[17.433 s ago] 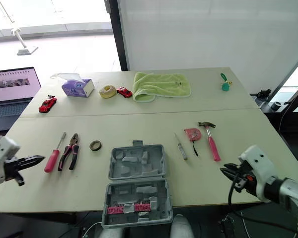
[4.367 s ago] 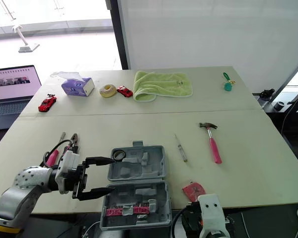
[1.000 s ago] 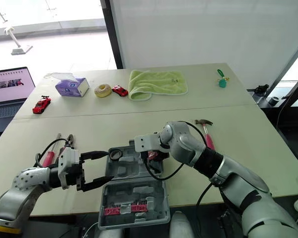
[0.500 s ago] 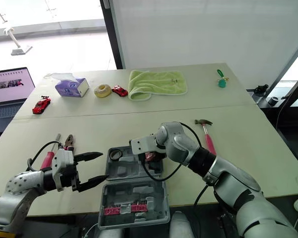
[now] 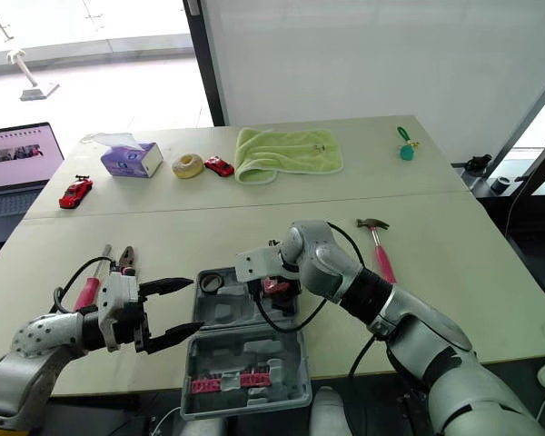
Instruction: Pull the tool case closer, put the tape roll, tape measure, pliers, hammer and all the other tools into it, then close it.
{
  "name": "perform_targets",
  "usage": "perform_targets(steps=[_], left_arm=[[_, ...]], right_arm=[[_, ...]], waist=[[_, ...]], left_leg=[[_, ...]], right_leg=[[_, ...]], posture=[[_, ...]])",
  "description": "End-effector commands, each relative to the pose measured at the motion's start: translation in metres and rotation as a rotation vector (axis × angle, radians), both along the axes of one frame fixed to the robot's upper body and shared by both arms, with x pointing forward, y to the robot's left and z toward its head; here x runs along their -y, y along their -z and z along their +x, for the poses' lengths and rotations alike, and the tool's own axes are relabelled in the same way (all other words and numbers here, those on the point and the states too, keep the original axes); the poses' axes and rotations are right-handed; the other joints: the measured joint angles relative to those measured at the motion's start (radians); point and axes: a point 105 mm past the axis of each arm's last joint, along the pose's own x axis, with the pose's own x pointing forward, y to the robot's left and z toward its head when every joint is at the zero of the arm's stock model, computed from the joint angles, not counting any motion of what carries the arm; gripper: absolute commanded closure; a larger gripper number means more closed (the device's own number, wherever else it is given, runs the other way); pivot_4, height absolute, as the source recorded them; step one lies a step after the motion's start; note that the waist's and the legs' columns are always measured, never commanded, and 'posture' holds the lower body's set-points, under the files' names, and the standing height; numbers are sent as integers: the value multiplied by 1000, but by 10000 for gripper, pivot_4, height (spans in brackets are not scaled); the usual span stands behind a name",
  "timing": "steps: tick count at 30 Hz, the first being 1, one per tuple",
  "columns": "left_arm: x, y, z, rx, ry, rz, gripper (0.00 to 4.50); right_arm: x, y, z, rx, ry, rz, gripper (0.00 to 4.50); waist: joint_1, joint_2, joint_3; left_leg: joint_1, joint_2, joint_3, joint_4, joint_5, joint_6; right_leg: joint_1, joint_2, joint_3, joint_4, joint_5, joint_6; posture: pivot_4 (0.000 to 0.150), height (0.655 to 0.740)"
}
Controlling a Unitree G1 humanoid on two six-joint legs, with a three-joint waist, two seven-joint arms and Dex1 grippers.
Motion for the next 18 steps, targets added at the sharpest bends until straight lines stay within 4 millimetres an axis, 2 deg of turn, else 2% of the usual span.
perform_targets(steps=[1,3,6,13,18], left_arm=[[4,-7,-3,20,13,-15,0],[4,-6,-2,18,13,-15,0],[4,-6,-2,11,16,-16,0],[2,-4,0,10,17,-11,0],[2,-4,0,10,18,-10,0]], right_arm=[[-1,-24,-7,11,-4,68,334],[1,-29,-11,-9,13,102,334],[6,-27,-12,-37,48,120,334],[25,-15,0,-47,119,109,334],[29,-9,9,-42,133,106,334]], waist=[[0,0,0],[1,0,0],[1,0,0],[0,0,0],[0,0,0]], left_leg=[[0,0,0,0,0,0],[0,0,0,0,0,0],[0,0,0,0,0,0],[0,0,0,0,0,0],[0,0,0,0,0,0]], right_leg=[[0,0,0,0,0,0],[0,0,0,0,0,0],[0,0,0,0,0,0],[0,0,0,0,0,0],[0,0,0,0,0,0]], posture=[[1500,7400],[1500,7400],[1500,7400],[1500,7400],[1500,7400]])
